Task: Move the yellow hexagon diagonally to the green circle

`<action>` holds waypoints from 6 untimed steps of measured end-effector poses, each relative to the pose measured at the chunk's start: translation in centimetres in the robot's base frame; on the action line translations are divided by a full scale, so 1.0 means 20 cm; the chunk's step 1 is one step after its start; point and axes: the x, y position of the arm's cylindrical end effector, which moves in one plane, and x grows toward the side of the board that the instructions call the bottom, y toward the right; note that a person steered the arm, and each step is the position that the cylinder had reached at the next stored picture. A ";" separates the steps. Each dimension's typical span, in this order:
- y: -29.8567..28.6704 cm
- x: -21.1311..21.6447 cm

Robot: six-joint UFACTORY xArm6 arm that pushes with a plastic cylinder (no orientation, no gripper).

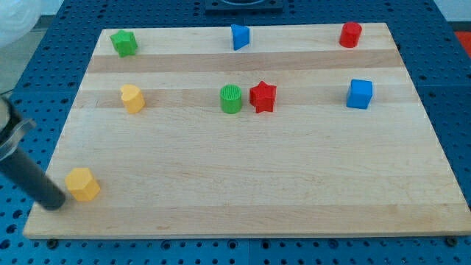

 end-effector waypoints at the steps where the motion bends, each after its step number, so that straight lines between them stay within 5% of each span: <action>1: 0.29 -0.17; 3: 0.15 -0.08; 4: 0.34 -0.13; 6: 0.56 -0.46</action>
